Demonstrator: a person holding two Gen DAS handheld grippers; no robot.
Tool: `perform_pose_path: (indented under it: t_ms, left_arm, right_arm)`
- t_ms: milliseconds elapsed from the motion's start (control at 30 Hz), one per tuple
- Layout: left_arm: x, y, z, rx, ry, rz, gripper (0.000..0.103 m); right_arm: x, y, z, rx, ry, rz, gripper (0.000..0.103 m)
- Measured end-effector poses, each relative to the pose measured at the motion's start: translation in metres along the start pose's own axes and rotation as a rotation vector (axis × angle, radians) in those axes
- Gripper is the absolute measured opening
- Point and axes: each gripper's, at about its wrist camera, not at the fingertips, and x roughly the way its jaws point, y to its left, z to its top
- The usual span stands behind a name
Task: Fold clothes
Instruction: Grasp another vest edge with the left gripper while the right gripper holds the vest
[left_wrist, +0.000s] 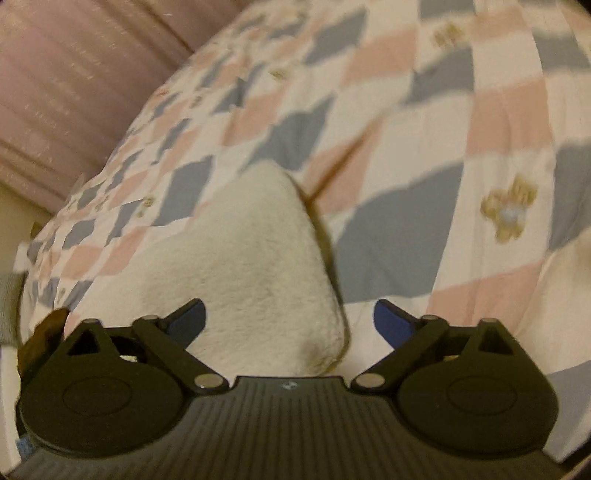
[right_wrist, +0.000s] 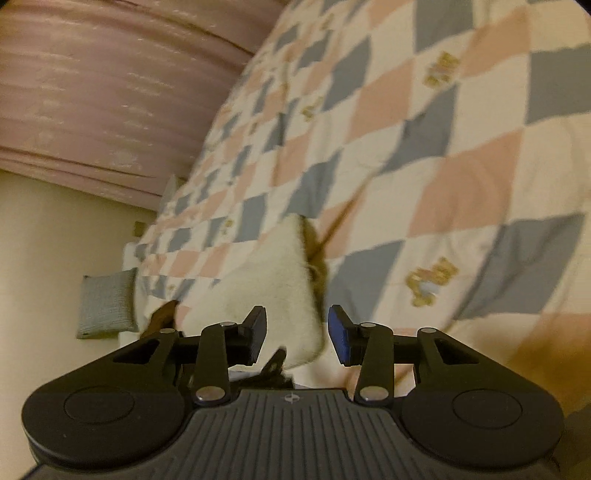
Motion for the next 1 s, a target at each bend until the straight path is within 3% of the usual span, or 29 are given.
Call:
perform_pose_path:
  t_ms: [67, 400, 467, 500, 533, 567, 600, 733, 867, 1000]
  left_arm:
    - [0.021, -0.011, -0.001, 0.021, 0.008, 0.017, 0.082]
    - [0.121, -0.031, 0.037, 0.062, 0.048, 0.067, 0.088]
    - [0.134, -0.032, 0.037, 0.079, 0.061, 0.091, 0.085]
    - [0.137, -0.03, 0.036, 0.082, 0.059, 0.099, 0.079]
    - [0.14, -0.027, 0.035, 0.082, 0.056, 0.106, 0.046]
    - [0.137, -0.019, 0.034, 0.07, 0.046, 0.105, 0.021]
    - [0.133, -0.01, 0.033, 0.055, 0.035, 0.096, 0.019]
    - [0.096, 0.068, 0.029, -0.09, -0.017, -0.066, 0.014]
    - [0.048, 0.183, 0.017, -0.288, -0.067, -0.083, 0.013]
    - [0.019, 0.318, -0.027, -0.541, -0.061, -0.034, 0.012]
  right_arm:
    - [0.002, -0.013, -0.004, 0.009, 0.0, -0.049, 0.044]
    - [0.027, -0.083, -0.019, 0.189, 0.016, -0.181, 0.044]
    - [0.03, -0.092, -0.018, 0.21, 0.005, -0.201, 0.051]
    - [0.031, -0.095, -0.017, 0.219, 0.0, -0.211, 0.051]
    - [0.033, -0.098, -0.016, 0.226, -0.006, -0.22, 0.051]
    - [0.035, -0.099, -0.014, 0.23, -0.01, -0.228, 0.051]
    - [0.038, -0.1, -0.012, 0.233, -0.014, -0.236, 0.051]
    - [0.057, -0.096, -0.005, 0.242, -0.008, -0.247, 0.051]
    - [0.09, -0.075, -0.002, 0.207, 0.034, -0.231, 0.051]
    - [0.134, -0.04, 0.003, 0.145, 0.106, -0.189, 0.051]
